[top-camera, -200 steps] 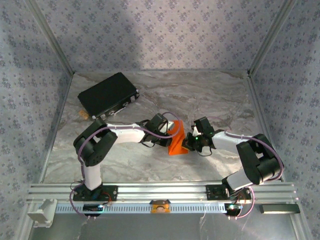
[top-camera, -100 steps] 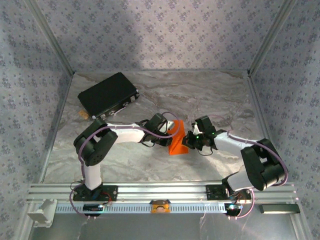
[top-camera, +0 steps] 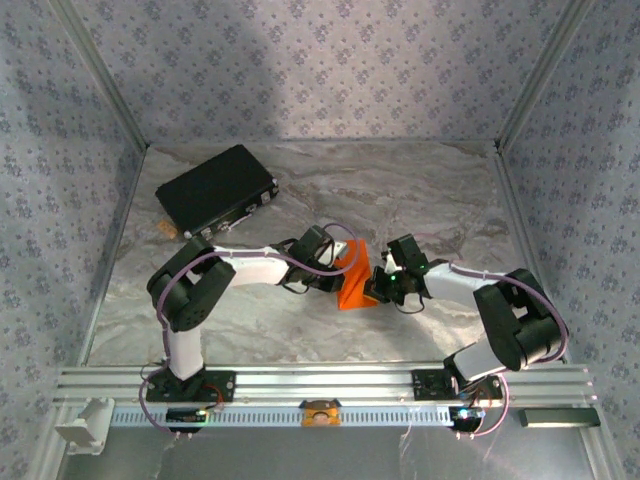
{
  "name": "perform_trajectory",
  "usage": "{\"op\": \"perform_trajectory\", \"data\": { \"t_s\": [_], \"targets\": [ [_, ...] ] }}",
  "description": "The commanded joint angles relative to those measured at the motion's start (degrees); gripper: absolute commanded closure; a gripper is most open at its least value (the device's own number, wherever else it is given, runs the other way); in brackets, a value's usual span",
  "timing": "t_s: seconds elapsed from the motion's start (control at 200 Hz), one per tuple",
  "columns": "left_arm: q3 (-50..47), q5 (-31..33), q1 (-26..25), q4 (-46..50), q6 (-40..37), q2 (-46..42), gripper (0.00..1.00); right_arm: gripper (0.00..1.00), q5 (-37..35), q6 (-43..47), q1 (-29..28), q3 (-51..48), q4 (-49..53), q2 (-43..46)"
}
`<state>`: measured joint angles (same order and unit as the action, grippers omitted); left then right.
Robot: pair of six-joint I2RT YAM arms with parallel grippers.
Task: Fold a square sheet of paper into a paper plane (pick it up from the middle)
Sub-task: Fold the triangle a second time at the center of the table.
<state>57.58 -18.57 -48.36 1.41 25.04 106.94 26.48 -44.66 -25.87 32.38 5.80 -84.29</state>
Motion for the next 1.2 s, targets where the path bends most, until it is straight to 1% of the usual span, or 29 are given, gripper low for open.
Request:
{"op": "perform_trajectory", "data": {
  "t_s": [0.0,0.51,0.969,1.194],
  "targets": [
    [0.6,1.1,0.3,2.2,-1.3,-1.3,1.0,1.0,-2.0,1.1,0.1,0.7,3.2,-0.7],
    [2.0,1.8,0.4,2.5,-1.8,-0.7,1.0,1.0,-1.3,1.2,0.1,0.7,3.0,-0.8],
    [3.2,0.3,0.4,2.4,-2.3,0.6,1.0,1.0,-1.0,1.2,0.3,0.6,2.8,-1.0],
    [3.8,0.7,0.5,3.5,-2.5,0.9,1.0,1.0,-0.7,1.3,0.5,0.6,2.8,-1.0]
  ]
}}
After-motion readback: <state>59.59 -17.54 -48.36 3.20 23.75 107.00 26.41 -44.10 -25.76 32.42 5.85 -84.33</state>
